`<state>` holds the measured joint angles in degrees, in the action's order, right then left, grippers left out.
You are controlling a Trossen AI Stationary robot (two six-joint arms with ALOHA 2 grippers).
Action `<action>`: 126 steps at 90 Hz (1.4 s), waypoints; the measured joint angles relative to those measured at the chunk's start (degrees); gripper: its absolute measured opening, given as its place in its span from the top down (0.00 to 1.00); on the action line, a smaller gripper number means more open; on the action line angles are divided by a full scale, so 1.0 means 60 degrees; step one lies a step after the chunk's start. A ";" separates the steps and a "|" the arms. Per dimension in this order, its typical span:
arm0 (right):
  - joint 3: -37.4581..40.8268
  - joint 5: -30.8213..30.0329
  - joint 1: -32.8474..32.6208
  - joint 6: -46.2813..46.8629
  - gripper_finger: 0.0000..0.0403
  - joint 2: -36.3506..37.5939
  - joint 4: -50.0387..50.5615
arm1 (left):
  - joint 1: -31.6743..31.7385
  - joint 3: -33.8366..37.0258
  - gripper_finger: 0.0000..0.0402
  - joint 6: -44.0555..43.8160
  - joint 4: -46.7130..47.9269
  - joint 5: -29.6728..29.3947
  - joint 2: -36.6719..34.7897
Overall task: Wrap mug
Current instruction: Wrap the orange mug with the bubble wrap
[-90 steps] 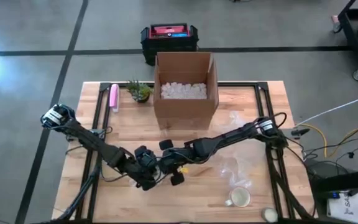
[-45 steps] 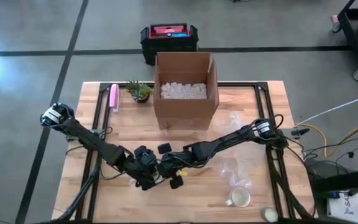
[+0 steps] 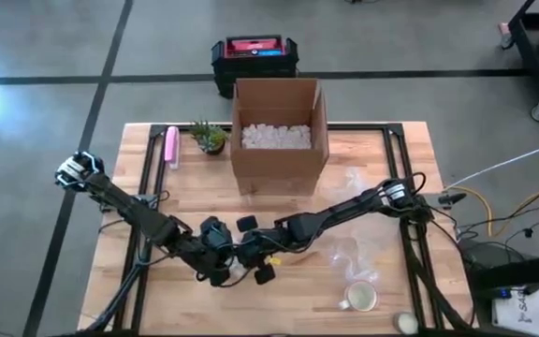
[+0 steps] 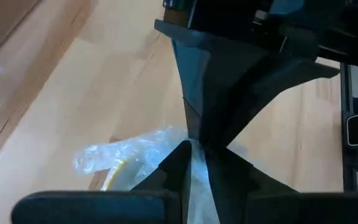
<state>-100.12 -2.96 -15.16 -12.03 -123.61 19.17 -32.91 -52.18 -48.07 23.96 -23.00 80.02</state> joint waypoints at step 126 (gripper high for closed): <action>-0.0743 -0.0009 0.0004 0.0170 0.99 -0.0448 0.0442 | -0.0017 0.0211 0.91 0.0173 0.0099 0.0529 -0.0717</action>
<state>-104.57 -3.02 -15.14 -11.01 -126.30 21.82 -33.01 -50.91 -47.03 24.55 -19.83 75.72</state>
